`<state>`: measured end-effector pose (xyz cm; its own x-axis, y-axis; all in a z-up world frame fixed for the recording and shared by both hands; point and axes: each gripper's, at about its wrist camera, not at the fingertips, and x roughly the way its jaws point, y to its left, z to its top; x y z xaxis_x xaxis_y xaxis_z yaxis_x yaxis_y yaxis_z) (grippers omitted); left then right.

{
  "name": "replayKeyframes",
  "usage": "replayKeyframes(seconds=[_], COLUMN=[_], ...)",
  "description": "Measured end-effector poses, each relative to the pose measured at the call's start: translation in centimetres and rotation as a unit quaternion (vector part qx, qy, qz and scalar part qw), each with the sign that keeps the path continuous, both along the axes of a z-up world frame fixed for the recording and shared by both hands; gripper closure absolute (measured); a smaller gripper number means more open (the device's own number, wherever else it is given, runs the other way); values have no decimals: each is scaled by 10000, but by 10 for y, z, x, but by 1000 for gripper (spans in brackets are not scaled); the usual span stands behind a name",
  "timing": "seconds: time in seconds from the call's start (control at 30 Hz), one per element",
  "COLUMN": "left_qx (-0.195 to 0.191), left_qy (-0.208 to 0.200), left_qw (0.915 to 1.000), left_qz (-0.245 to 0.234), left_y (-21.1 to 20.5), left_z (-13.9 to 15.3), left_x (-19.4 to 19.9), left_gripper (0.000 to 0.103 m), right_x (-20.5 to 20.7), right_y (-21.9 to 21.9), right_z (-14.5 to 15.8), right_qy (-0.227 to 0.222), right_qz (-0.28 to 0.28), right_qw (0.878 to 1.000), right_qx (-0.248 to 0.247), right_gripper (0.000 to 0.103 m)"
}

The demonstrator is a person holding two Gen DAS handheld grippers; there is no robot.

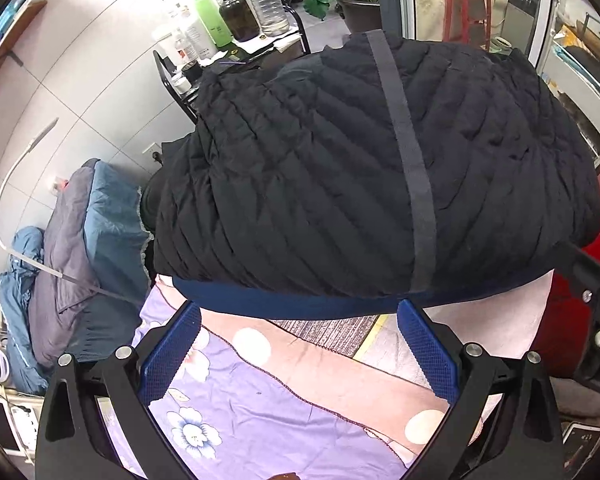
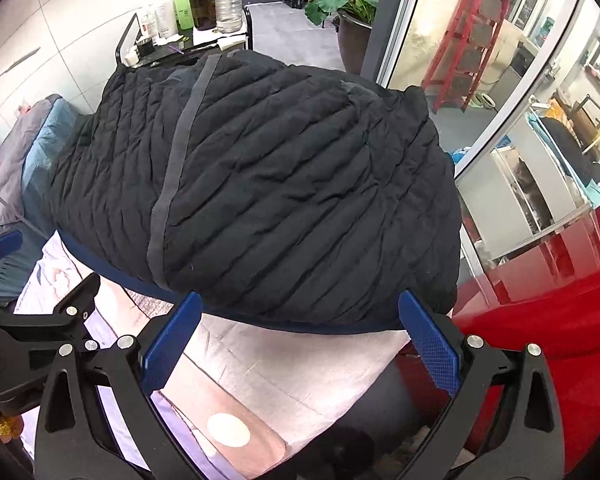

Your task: Fold large clothes

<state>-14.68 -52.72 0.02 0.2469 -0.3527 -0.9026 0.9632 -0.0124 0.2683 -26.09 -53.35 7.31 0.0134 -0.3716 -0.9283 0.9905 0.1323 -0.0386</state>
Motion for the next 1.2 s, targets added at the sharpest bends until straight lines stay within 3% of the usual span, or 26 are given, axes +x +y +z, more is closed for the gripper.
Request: replayKeyframes(seconds=[1.2], left_qx=[66], left_qy=[-11], left_qw=[9998], left_qz=[160], left_y=[-1], left_z=[0], left_x=[12], left_gripper=[6], right_x=[0], right_y=[-2], right_z=[-1], right_qy=[57], right_qz=[22], right_qw=[10000], right_qx=[19], right_gripper=[6])
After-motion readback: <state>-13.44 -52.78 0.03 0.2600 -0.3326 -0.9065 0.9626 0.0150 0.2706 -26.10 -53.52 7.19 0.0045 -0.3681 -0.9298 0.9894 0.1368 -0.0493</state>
